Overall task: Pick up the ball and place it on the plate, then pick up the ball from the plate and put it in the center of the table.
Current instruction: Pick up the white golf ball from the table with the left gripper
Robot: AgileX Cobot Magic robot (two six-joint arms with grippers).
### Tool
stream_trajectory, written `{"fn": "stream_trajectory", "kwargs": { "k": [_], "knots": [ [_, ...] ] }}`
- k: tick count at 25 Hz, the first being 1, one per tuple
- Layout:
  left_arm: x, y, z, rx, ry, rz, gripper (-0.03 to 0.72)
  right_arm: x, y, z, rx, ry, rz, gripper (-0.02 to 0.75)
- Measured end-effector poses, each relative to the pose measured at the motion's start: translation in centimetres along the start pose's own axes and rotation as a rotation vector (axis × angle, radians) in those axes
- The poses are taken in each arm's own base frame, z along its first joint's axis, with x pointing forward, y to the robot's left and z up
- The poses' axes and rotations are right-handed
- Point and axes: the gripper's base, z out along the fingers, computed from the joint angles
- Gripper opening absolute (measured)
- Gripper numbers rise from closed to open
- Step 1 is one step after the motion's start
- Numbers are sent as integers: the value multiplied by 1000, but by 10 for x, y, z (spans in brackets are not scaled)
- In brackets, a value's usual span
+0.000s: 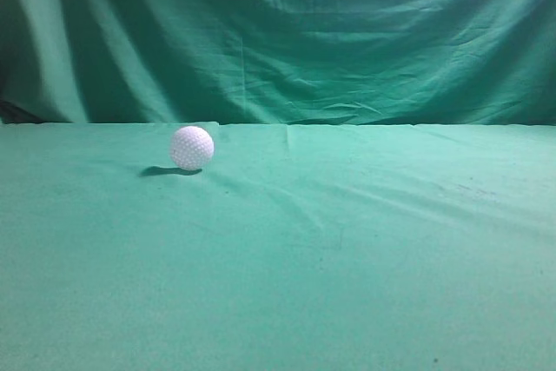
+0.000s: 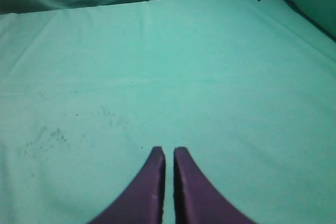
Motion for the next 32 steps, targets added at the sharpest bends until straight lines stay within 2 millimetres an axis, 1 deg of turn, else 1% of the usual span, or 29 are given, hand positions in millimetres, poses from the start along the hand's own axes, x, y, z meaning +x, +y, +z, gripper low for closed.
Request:
{"fn": "stream_trajectory", "kwargs": {
  "k": [2, 4, 7, 10, 13, 19, 20, 23, 26, 29, 32],
  "knots": [
    [-9, -5, 1, 19, 33, 45, 57, 0, 0, 0, 0, 0, 0, 47],
    [-18, -9, 8, 38, 99, 121, 57, 0, 0, 0, 0, 0, 0, 47],
    [-20, -10, 25, 65, 239, 190, 57, 0, 0, 0, 0, 0, 0, 47],
    [-17, -15, 43, 145, 412, 218, 57, 0, 0, 0, 0, 0, 0, 47],
    [-17, -20, 67, 197, 556, 224, 57, 0, 0, 0, 0, 0, 0, 47],
    [-19, -19, 127, 198, 777, 232, 57, 0, 0, 0, 0, 0, 0, 47],
    [-20, -19, 136, 200, 799, 233, 0, 0, 0, 0, 0, 0, 0, 47],
    [-9, -17, 166, 203, 890, 262, 0, 0, 0, 0, 0, 0, 0, 47],
    [10, -21, 191, 225, 988, 301, 0, 0, 0, 0, 0, 0, 0, 47],
    [22, -35, 212, 242, 1047, 365, 0, 0, 0, 0, 0, 0, 0, 47],
    [29, -52, 234, 220, 1072, 451, 0, 0, 0, 0, 0, 0, 0, 47]
  ]
}}
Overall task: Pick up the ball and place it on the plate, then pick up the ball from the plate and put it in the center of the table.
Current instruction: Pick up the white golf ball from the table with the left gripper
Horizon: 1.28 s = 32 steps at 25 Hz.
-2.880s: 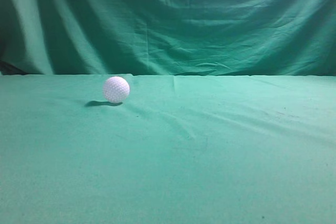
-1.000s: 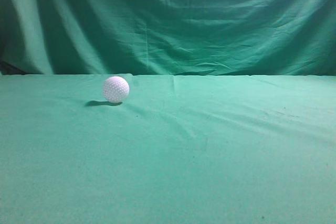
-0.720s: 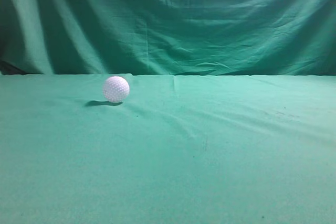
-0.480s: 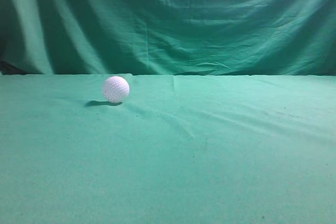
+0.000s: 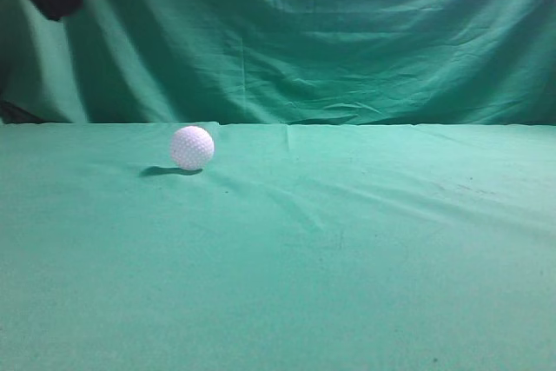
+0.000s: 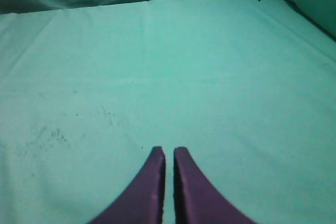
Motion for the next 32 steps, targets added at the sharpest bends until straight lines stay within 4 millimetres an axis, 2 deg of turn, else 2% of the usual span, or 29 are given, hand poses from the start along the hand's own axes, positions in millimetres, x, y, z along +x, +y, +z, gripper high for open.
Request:
{"fn": "stream_trajectory", "kwargs": {
  "k": [6, 9, 12, 18, 20, 25, 26, 27, 32],
  "knots": [
    [-38, -19, 33, -30, 29, 85, 0, 0, 0, 0, 0, 0, 0, 47],
    [-52, -22, 51, -23, 39, 85, 0, 0, 0, 0, 0, 0, 0, 47],
    [-61, -20, 71, -21, 69, 35, 146, 0, 0, 0, 0, 0, 0, 47],
    [-68, -18, 106, -17, 146, -14, 519, 0, 0, 0, 0, 0, 0, 47],
    [-71, -18, 114, -16, 152, -14, 584, 0, 0, 0, 0, 0, 0, 47],
    [-73, -15, 138, -34, 183, 8, 573, 0, 0, 0, 0, 0, 0, 47],
    [-73, -14, 141, -38, 187, 13, 529, 0, 0, 0, 0, 0, 0, 47],
    [-73, -14, 145, -39, 193, 15, 522, 0, 0, 0, 0, 0, 0, 47],
    [-71, -13, 161, -40, 218, 18, 525, 0, 0, 0, 0, 0, 0, 47]
  ]
}}
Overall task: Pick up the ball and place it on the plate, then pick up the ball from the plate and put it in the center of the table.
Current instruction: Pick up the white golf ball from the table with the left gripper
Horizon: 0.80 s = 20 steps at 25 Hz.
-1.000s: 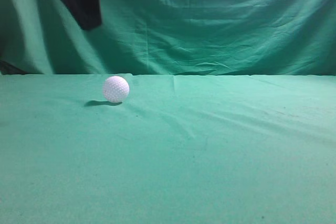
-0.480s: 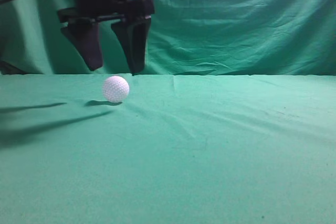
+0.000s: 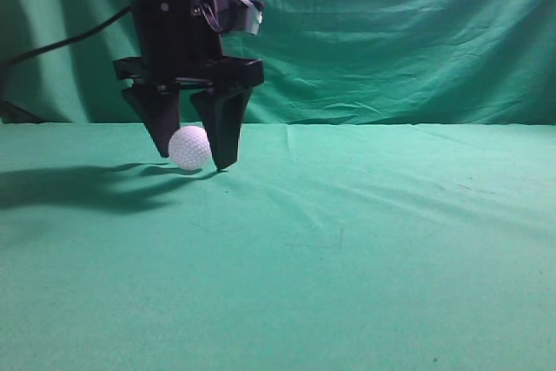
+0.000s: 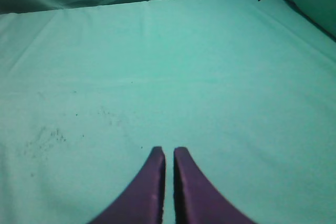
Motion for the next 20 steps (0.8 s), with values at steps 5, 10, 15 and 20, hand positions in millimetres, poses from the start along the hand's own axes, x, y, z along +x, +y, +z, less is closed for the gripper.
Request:
{"fn": "stream_trajectory", "kwargs": {
  "k": [5, 10, 15, 20],
  "knots": [
    [-3, 0, 3, 1, 12, -2, 470, 0, 0, 0, 0, 0, 0, 47],
    [-9, 1, -6, 1, 24, -18, 309, 0, 0, 0, 0, 0, 0, 47],
    [-26, 7, -32, -44, 26, -19, 309, 0, 0, 0, 0, 0, 0, 47],
    [-29, 20, -58, -85, 48, -41, 309, 0, 0, 0, 0, 0, 0, 47]
  ]
}}
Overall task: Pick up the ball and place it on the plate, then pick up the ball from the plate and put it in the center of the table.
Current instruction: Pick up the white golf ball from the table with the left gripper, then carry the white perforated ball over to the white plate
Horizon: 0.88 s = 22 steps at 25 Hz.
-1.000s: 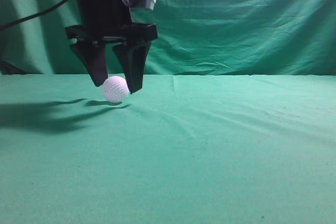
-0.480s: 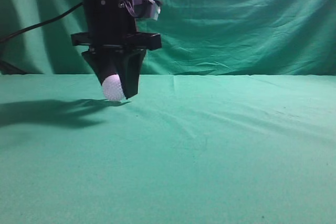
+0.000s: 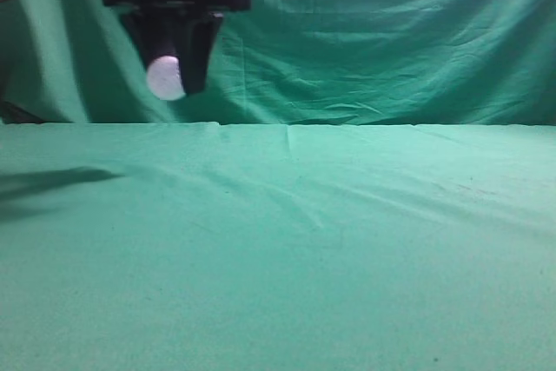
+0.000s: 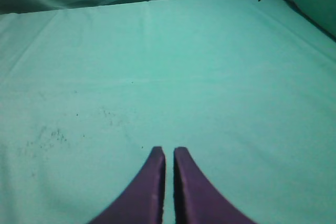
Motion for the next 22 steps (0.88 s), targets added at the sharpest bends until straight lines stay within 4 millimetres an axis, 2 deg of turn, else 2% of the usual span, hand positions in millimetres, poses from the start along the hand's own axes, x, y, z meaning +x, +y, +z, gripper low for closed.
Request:
{"fn": "stream_trajectory", "kwargs": {
  "k": [5, 8, 15, 22],
  "knots": [
    [14, 35, -17, -6, 65, -106, 309, 0, 0, 0, 0, 0, 0, 47],
    [29, 55, -23, 5, 81, -172, 309, 0, 0, 0, 0, 0, 0, 47],
    [91, 95, -37, -20, 47, -311, 309, 0, 0, 0, 0, 0, 0, 47],
    [154, 143, -27, -72, 58, -497, 309, 0, 0, 0, 0, 0, 0, 47]
  ]
}}
